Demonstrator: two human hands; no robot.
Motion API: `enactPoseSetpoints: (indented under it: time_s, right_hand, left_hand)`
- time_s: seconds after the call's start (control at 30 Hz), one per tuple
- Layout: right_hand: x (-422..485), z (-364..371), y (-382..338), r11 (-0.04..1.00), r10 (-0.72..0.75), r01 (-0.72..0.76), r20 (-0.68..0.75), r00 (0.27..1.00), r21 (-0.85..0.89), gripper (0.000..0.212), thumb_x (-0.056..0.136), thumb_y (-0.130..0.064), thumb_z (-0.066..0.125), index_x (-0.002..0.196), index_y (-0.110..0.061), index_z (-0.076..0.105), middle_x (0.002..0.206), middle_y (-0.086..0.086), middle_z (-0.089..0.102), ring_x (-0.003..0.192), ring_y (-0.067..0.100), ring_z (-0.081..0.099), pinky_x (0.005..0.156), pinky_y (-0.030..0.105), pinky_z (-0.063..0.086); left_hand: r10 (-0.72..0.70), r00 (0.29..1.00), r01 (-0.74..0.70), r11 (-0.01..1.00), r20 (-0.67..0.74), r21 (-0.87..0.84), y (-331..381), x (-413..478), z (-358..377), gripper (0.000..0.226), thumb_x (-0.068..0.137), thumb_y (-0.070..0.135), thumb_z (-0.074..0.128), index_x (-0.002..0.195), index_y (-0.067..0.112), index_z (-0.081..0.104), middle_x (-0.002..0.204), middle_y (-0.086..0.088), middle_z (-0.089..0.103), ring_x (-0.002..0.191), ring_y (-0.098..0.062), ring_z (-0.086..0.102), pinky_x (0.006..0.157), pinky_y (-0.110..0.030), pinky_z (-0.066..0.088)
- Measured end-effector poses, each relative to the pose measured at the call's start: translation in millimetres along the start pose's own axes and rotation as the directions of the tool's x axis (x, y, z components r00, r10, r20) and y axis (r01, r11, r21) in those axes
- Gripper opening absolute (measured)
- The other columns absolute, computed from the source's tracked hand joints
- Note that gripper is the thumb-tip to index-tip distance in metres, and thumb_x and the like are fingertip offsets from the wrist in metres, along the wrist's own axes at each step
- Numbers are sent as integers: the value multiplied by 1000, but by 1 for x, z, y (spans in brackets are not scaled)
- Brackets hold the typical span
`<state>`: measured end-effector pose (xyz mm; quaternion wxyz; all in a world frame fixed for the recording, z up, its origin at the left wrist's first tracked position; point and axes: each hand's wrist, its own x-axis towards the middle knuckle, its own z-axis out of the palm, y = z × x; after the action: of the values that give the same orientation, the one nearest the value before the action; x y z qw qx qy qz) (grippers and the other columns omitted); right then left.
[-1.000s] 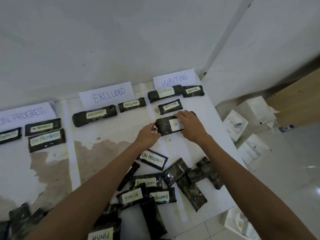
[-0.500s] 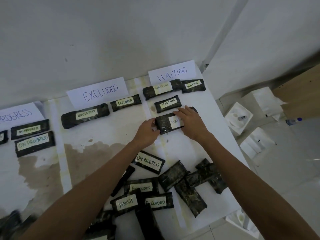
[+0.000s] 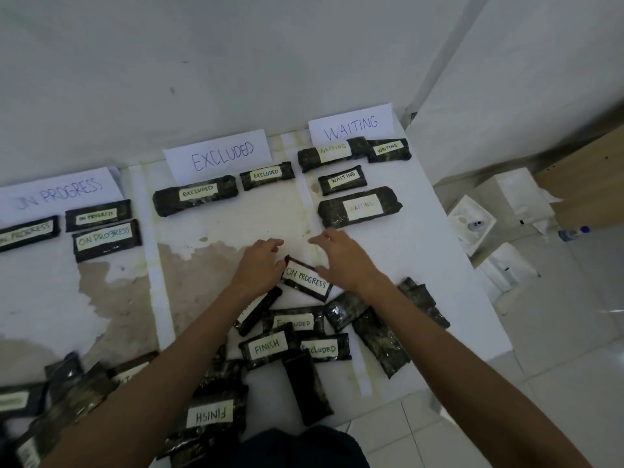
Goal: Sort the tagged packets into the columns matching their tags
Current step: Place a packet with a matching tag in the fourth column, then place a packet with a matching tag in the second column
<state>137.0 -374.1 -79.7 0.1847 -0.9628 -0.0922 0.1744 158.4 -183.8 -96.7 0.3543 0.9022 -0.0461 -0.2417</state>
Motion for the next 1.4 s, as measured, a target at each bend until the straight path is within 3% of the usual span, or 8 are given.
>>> enactPoseSetpoints:
  time_s: [0.1,0.33,0.5,0.83,1.13,1.4]
  right_hand:
    - [-10,30,-22,995,48,-41,76,996,-92,62,82,-30,67,137,-16,41,129,12,45,115,30,44,91,41,42]
    - [-12,43,-41,987,88,-82,39,995,-136,57,80,-22,67,132,-13,44,125,12,48,109,30,47,83,38,44]
    - [-11,35,-69,997,-34,30,-59,998,-66,55,74,-28,68,125,-14,53,119,8,56,103,27,52,78,37,48]
    - [11,50,-203,938,-341,338,-40,939,-77,55,73,-31,68,123,-14,56,118,8,59,98,28,54,80,40,49]
    - [51,86,-337,904,-423,422,-7,906,-68,53,73,-30,66,123,-15,56,119,7,59,100,26,54,82,38,49]
    - [117,115,-401,895,-433,433,25,901,-109,52,75,-18,65,125,-10,57,124,10,58,108,31,53,90,43,47]
  left_hand:
    - [4,1000,-1,995,-22,99,-20,-24,-2,49,86,16,57,133,13,47,130,-16,50,119,-32,46,102,-44,39]
    - [-5,994,22,986,-107,163,-51,-63,-26,52,87,16,56,136,11,43,137,-15,46,123,-35,41,103,-43,34]
    - [47,975,1,976,-215,217,-72,-89,-56,56,84,16,58,137,9,42,138,-13,46,125,-33,41,105,-42,36]
    - [-2,942,81,972,-337,222,-147,-153,-128,56,85,22,60,137,9,42,140,-11,46,128,-31,39,106,-42,34]
    - [-75,907,154,975,-414,160,-237,-206,-209,56,84,19,61,136,8,44,137,-12,49,125,-33,42,103,-44,37]
    - [-119,929,195,962,-350,190,-307,-195,-251,57,87,21,56,140,12,38,144,-10,42,130,-30,36,105,-42,35]
